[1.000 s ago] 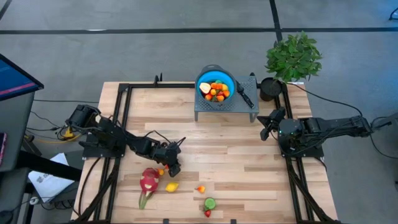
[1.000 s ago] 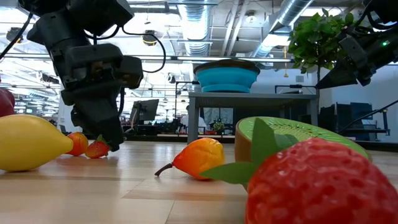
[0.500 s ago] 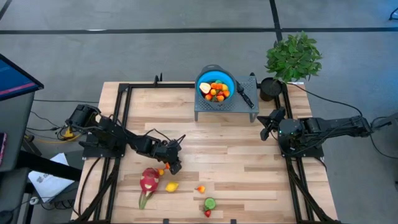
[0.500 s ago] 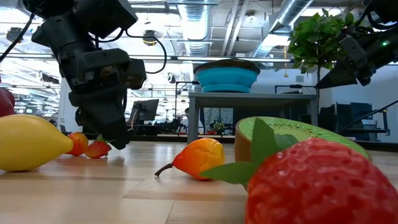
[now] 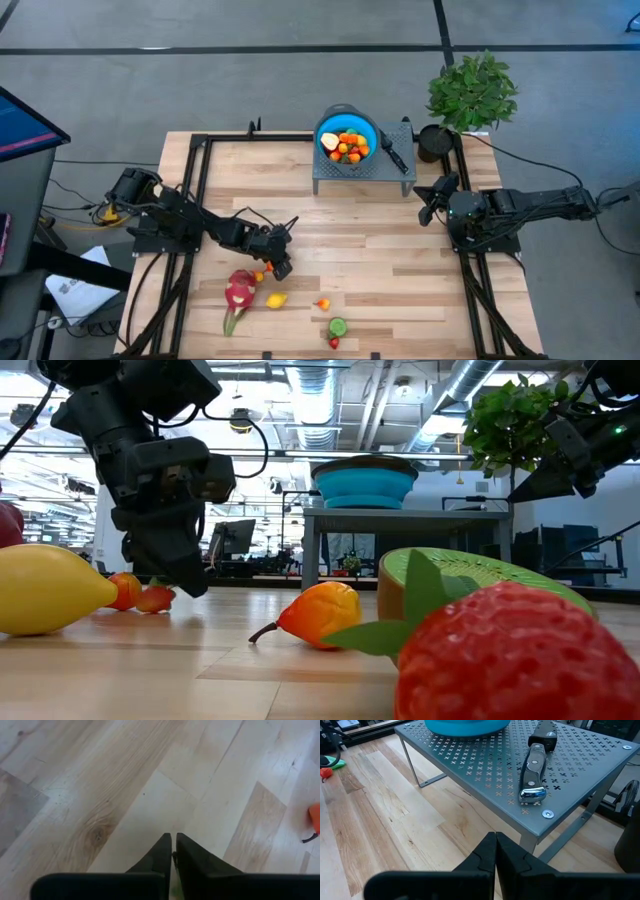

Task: Pick & Place Fruit
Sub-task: Put the top strawberry into the strainer bowl

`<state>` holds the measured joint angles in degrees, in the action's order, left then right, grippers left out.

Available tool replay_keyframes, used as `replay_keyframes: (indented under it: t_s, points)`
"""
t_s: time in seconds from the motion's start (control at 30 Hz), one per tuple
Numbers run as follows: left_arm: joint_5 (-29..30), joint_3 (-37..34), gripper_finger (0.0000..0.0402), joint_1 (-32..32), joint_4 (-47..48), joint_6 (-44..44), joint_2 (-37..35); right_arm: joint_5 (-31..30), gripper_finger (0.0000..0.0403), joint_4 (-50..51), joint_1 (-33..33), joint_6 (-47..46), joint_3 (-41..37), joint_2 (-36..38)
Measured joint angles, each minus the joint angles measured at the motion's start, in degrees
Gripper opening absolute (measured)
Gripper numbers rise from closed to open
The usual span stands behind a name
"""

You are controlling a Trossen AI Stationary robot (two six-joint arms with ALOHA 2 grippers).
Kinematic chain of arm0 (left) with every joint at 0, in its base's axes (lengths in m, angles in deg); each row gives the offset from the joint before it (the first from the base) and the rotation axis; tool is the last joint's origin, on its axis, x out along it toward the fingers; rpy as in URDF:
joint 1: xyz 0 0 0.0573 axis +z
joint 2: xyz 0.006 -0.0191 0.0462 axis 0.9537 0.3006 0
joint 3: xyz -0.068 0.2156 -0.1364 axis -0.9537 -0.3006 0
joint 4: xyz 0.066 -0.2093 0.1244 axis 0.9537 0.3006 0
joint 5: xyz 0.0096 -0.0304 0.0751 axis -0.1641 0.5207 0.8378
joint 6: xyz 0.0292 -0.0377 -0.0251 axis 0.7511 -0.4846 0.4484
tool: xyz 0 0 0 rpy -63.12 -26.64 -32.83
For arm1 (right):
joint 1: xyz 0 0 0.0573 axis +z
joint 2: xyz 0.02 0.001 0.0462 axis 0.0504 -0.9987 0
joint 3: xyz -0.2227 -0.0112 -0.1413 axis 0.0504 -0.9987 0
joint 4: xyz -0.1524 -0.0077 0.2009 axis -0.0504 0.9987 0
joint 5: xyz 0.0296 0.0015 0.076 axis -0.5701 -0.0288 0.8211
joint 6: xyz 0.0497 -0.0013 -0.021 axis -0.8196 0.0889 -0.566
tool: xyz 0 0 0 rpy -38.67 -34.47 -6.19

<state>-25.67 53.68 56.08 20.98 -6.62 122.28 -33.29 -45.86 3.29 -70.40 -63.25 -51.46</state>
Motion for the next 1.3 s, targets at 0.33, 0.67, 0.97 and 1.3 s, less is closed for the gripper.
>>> replay_keyframes:
  t_s: [0.33,0.67,0.97,1.3]
  points:
    - [-0.8,0.0,0.0004,0.0,-0.3,0.0,0.0,0.0,0.0000,0.0,0.0,0.0,0.0,0.0]
    - [-0.6,0.0,0.0002,0.9,-4.1,0.0,0.0,0.0,0.0000,0.0,0.0,0.0,0.0,0.0]
    - [-0.7,0.0,0.0002,5.5,-15.7,7.6,0.0,0.0,0.0000,0.0,0.0,0.0,0.0,0.0]
    - [-6.6,0.0,0.0001,11.5,-28.6,17.2,0.0,0.0,0.0000,0.0,0.0,0.0,0.0,0.0]
